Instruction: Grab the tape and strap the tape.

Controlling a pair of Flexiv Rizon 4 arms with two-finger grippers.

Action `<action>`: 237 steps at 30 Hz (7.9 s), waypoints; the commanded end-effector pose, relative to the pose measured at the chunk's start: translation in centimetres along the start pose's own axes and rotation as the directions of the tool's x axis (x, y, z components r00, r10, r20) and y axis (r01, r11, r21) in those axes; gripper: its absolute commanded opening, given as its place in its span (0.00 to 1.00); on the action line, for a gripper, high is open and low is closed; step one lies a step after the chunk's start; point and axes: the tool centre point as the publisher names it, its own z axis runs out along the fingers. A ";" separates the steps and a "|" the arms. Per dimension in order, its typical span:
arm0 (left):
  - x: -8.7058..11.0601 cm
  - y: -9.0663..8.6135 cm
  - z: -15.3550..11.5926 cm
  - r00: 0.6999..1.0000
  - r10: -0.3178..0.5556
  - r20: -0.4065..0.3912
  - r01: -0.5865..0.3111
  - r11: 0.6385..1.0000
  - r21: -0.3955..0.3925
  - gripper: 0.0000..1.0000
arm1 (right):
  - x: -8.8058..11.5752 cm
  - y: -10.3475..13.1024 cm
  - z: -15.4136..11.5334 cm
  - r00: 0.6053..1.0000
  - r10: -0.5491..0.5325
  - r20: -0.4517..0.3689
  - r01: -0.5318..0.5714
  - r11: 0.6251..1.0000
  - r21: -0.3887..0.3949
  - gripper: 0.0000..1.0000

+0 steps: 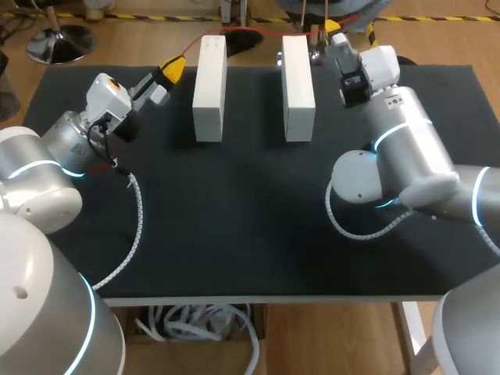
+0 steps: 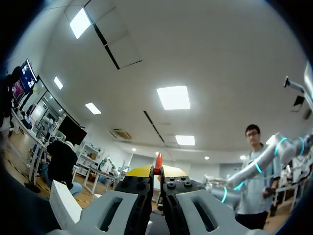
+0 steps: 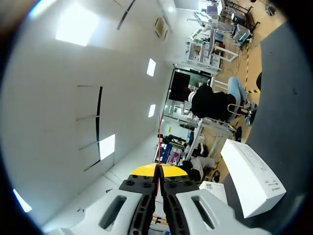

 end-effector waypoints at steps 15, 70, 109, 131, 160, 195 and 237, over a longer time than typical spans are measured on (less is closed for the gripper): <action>0.6 -3.8 1.2 0.973 0.027 -0.231 -0.156 0.813 -0.561 0.00 | 0.1 0.1 0.0 1.000 -0.001 0.003 0.001 1.000 0.005 0.00; 2.6 -2.6 5.6 0.891 0.148 -0.430 -0.434 -0.008 -0.901 0.00 | 0.1 0.1 0.0 1.000 -0.001 0.003 0.001 1.000 0.005 0.00; 2.8 -1.5 6.7 0.868 0.085 -0.489 -0.487 -0.042 -0.872 0.00 | 0.1 0.1 0.0 1.000 -0.001 0.003 0.001 1.000 0.005 0.00; 2.8 -1.5 6.7 0.868 0.085 -0.489 -0.487 -0.042 -0.872 0.00 | 6.6 -2.3 2.1 0.567 -0.824 0.007 0.807 0.557 0.195 0.00; 2.8 -1.5 6.7 0.868 0.085 -0.489 -0.487 -0.042 -0.872 0.00 | 10.9 -7.8 2.2 -0.239 -0.971 -0.028 0.949 -0.239 0.205 0.00; 2.8 -1.5 6.7 0.868 0.085 -0.489 -0.487 -0.042 -0.872 0.00 | 10.9 -8.9 1.1 -0.243 -0.959 0.146 0.940 -0.196 0.279 0.00; 2.8 -1.5 6.7 0.868 0.085 -0.489 -0.487 -0.042 -0.872 0.00 | 11.5 -8.6 0.5 -0.210 -0.977 0.035 0.938 -0.192 0.290 0.00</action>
